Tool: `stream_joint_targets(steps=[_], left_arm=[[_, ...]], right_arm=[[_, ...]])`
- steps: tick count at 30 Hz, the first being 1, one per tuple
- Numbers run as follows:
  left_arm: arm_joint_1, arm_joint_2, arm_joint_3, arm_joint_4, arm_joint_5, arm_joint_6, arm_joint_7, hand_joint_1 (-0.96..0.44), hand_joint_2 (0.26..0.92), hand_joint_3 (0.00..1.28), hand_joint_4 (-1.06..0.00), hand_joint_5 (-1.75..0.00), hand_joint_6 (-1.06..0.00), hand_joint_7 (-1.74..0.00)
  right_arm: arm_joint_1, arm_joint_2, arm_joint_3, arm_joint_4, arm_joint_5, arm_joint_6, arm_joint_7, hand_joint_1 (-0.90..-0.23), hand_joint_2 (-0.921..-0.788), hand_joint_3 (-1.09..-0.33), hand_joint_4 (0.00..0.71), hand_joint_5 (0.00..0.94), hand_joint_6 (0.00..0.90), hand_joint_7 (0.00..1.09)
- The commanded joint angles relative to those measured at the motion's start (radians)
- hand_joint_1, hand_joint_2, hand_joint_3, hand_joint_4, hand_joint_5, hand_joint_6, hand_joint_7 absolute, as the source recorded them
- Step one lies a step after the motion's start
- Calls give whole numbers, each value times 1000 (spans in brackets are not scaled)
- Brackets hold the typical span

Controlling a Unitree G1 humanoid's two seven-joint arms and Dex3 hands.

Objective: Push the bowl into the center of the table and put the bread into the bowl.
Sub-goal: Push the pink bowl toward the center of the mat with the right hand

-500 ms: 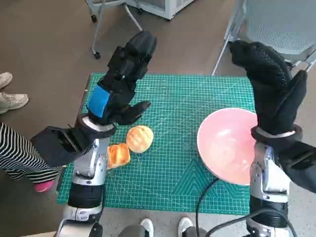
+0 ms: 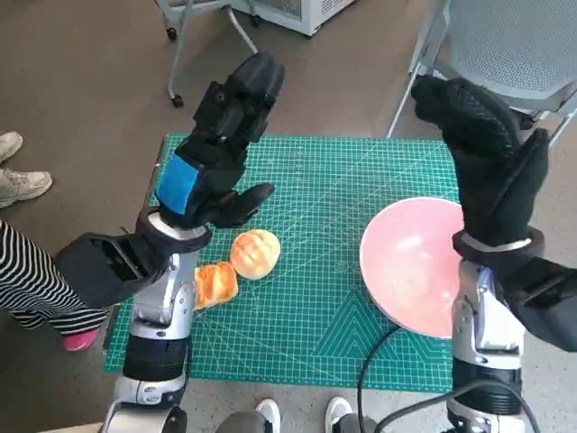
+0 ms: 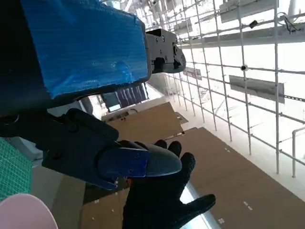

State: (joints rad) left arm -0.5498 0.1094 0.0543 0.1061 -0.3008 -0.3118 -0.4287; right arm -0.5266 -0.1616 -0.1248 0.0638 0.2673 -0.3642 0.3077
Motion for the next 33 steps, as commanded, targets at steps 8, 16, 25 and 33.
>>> stream_joint_targets(steps=[8,16,25,33], left_arm=[[6,-3,-5,-11,8,4,5,-660,921,335,-41,-6,1,-411],[9,-2,-6,-30,10,16,10,-668,921,336,-39,-5,1,-415],[10,-2,-1,-18,5,10,5,-676,921,332,-40,-5,1,-415],[10,-7,-1,-14,2,9,5,-677,921,330,-41,-6,1,-420]], right_arm=[[13,4,22,-1,-20,39,-7,-672,-921,-673,179,8,27,589],[15,-6,26,-6,-12,57,6,-680,-921,-675,174,3,0,590],[13,-16,25,-9,-17,67,8,-681,-921,-677,169,0,-1,577],[13,-25,18,-4,-8,64,10,-681,-921,-680,169,1,-1,577]])
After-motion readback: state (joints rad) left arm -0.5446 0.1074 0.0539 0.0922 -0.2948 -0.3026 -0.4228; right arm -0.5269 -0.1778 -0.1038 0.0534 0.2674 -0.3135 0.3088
